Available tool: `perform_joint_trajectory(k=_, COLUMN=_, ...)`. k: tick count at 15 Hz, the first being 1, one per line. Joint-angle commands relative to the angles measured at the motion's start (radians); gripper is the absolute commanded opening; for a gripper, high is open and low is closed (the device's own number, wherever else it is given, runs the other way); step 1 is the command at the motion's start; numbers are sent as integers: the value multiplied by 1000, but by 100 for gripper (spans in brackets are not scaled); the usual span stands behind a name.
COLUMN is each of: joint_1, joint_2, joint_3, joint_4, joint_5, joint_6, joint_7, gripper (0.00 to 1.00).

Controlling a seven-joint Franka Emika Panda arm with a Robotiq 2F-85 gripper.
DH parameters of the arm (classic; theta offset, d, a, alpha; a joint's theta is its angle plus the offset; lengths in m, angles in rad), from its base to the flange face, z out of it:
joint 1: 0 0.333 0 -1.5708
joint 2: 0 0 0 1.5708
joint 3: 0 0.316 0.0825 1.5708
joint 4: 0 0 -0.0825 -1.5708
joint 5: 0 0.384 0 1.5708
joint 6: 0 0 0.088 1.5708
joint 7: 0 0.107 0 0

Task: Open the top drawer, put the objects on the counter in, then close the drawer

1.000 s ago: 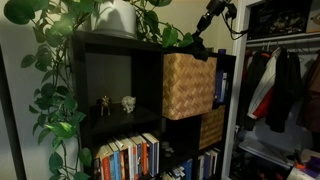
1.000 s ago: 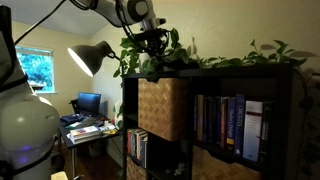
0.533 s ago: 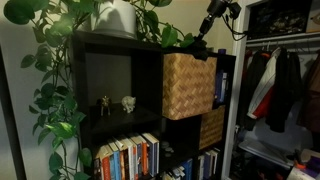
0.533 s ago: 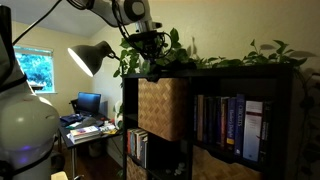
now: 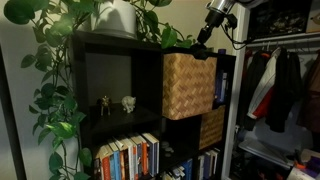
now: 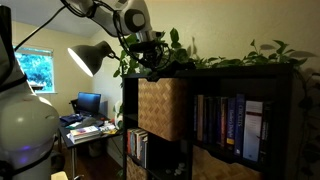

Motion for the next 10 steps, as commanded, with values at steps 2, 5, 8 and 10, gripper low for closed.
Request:
perform_joint_trajectory(k=2, joint_1=-9, joint_2=-9, joint_3=17, joint_4=-88, joint_5=-16, joint_6=166, joint_7=39, gripper=8)
perform_joint_trajectory(k=5, joint_1=-10, joint_2=3, joint_3=20, joint_4=-126, joint_5=-24, joint_6=260, joint_7=40, gripper=8)
perform_joint_trajectory(k=8, joint_1=-18, joint_2=4, joint_3=30, joint_4=-128, joint_5=-44, joint_6=258, joint_7=66, gripper=36)
perform_joint_trajectory(k=10, joint_1=-42, joint_2=-9, joint_3=47, joint_4=-99, joint_5=-86, joint_6=185, joint_7=125, gripper=44)
